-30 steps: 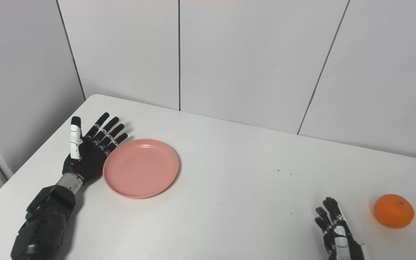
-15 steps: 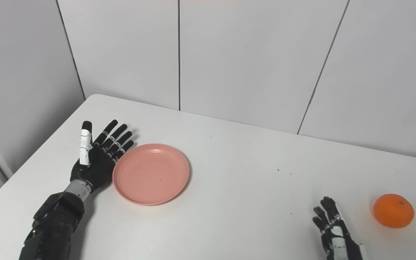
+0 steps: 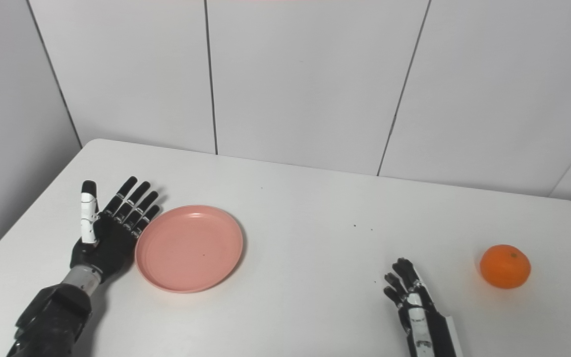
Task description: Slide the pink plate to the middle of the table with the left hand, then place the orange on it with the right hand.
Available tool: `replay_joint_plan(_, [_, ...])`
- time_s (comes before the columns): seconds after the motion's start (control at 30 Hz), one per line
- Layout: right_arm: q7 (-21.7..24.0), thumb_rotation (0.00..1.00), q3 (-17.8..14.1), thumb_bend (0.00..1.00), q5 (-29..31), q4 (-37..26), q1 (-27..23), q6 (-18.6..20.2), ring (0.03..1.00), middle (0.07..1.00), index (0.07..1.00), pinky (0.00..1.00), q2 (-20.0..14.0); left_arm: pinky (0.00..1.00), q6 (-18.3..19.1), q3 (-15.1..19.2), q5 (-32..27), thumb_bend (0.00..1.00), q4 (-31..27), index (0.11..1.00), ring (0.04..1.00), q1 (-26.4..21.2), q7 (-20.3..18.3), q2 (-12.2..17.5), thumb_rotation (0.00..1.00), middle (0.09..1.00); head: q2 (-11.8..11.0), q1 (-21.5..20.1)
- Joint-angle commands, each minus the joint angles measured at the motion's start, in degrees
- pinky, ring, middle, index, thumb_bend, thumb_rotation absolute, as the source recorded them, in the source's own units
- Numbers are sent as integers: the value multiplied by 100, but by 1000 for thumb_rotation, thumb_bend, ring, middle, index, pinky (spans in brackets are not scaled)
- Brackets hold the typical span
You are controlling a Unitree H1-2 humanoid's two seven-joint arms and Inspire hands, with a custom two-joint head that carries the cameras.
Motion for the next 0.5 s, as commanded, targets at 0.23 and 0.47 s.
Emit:
replay_joint_plan(0.23, [-155, 883, 188, 852, -178, 242, 153, 126, 876, 908, 887, 880, 330, 1000, 223, 41, -193, 873, -50, 925, 919, 17, -5, 73, 679, 888, 118, -484])
replay_joint_plan(0.47, [-234, 882, 268, 870, -292, 255, 119, 144, 870, 907, 889, 873, 419, 999, 206, 164, -374, 862, -188, 911, 944, 53, 257, -141, 644, 916, 133, -746])
